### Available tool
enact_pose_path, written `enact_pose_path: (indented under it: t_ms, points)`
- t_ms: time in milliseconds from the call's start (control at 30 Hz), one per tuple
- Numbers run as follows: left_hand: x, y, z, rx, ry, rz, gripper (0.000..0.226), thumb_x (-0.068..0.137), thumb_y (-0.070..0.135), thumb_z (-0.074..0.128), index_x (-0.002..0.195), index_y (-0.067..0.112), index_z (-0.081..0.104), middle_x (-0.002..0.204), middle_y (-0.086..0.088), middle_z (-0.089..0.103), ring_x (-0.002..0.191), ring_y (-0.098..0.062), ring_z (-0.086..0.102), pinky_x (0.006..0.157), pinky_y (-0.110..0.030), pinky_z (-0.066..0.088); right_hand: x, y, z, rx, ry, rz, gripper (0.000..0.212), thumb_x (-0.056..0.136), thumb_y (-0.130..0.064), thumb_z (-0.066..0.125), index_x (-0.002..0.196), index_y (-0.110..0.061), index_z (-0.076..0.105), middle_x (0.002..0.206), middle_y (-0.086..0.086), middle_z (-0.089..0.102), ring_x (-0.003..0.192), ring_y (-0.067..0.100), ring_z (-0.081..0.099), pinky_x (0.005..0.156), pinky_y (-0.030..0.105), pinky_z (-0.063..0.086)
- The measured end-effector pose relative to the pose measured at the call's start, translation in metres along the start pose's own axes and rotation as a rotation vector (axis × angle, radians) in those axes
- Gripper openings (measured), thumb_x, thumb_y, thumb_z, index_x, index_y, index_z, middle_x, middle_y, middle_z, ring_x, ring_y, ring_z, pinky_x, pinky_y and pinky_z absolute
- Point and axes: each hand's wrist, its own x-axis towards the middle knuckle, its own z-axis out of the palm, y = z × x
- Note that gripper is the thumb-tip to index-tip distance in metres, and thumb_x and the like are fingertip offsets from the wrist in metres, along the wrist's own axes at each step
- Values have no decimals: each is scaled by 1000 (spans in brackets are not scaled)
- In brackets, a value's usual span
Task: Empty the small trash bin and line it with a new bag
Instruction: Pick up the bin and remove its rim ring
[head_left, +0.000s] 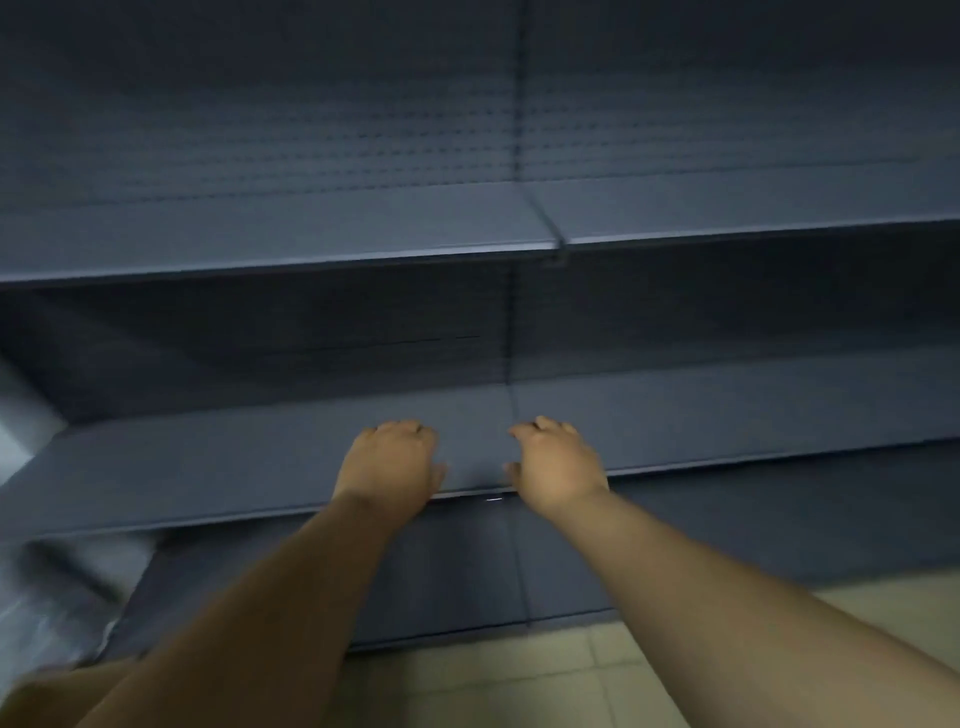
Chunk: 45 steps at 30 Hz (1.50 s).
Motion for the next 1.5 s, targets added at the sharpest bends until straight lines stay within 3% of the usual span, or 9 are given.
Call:
enact_pose_path:
  t_ms: [300, 767, 1233, 1500]
  points:
    - [58, 233, -19, 16, 41, 452, 43, 94, 43, 41, 125, 17, 53, 128, -4, 55, 121, -25, 49, 100, -34, 37, -88, 215, -71, 35, 158, 460, 43, 95, -29, 49, 137, -17, 45, 139, 8, 44, 129, 30, 39, 101, 39, 38]
    - [127, 532, -34, 0, 28, 1023, 45, 94, 45, 42, 129, 18, 51, 129, -2, 54, 118, -21, 49, 99, -33, 36, -191, 445, -146, 21, 351, 1036, 47, 94, -31, 52, 138, -19, 43, 137, 7, 48, 126, 30, 43, 102, 42, 39]
    - [235, 793, -53, -44, 82, 1346, 40, 94, 39, 43, 124, 16, 55, 128, -3, 55, 118, -23, 50, 100, -35, 36, -184, 643, -200, 69, 443, 1413, 47, 94, -32, 50, 139, -20, 43, 139, 6, 47, 128, 28, 42, 102, 39, 39]
    - [251, 898, -44, -66, 30, 1402, 42, 93, 39, 45, 130, 18, 50, 133, -3, 52, 122, -24, 47, 103, -36, 33, -197, 736, -212, 79, 435, 1481, 48, 95, -33, 49, 140, -20, 41, 140, 6, 46, 128, 28, 42, 102, 39, 38]
